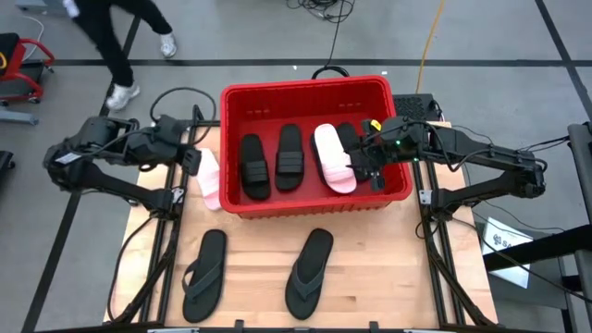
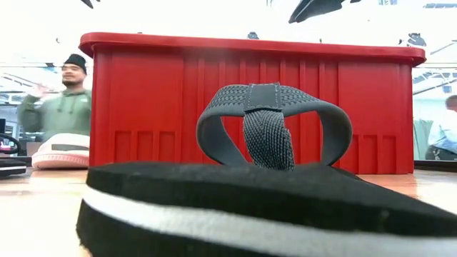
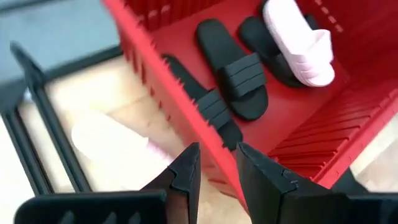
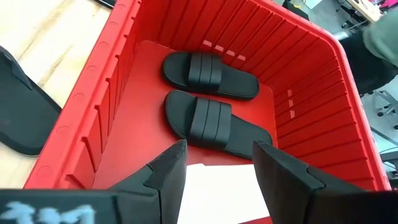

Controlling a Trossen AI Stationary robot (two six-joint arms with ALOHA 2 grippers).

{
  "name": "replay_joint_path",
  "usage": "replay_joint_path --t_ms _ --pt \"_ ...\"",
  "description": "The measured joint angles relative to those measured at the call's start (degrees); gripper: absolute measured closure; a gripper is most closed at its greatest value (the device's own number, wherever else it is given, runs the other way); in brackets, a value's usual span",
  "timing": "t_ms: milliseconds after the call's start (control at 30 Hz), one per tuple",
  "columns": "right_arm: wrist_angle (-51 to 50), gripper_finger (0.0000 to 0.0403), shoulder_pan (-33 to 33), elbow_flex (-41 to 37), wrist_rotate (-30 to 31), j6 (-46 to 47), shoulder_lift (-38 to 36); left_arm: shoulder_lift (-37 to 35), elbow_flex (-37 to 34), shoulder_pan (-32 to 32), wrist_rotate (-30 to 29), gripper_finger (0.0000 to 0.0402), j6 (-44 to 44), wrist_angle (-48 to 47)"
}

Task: Pick and place slides into bin
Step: Put the pink slipper into the red organizer bin

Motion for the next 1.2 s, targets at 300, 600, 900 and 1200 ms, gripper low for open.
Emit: replay_joint_path --t_ms 300,600,900,1200 --pt "0.04 0.0229 0.00 0.00 0.00 0.00 0.00 -6.65 -12.61 5.31 4.70 0.0304 -10.00 0.03" --pt "0.09 0.0228 0.00 0.00 0.00 0.02 0.02 -11.57 -24.77 13.49 9.76 0.0304 -14.11 -0.01" --pt "0.31 0.0230 0.00 0.00 0.00 0.02 0.02 -12.20 -30.58 18.23 13.06 0.0304 -13.55 0.04" --pt "0.55 0.0233 0.00 0.00 0.00 0.02 0.02 -10.37 -30.80 18.85 16.39 0.0302 -9.60 0.12"
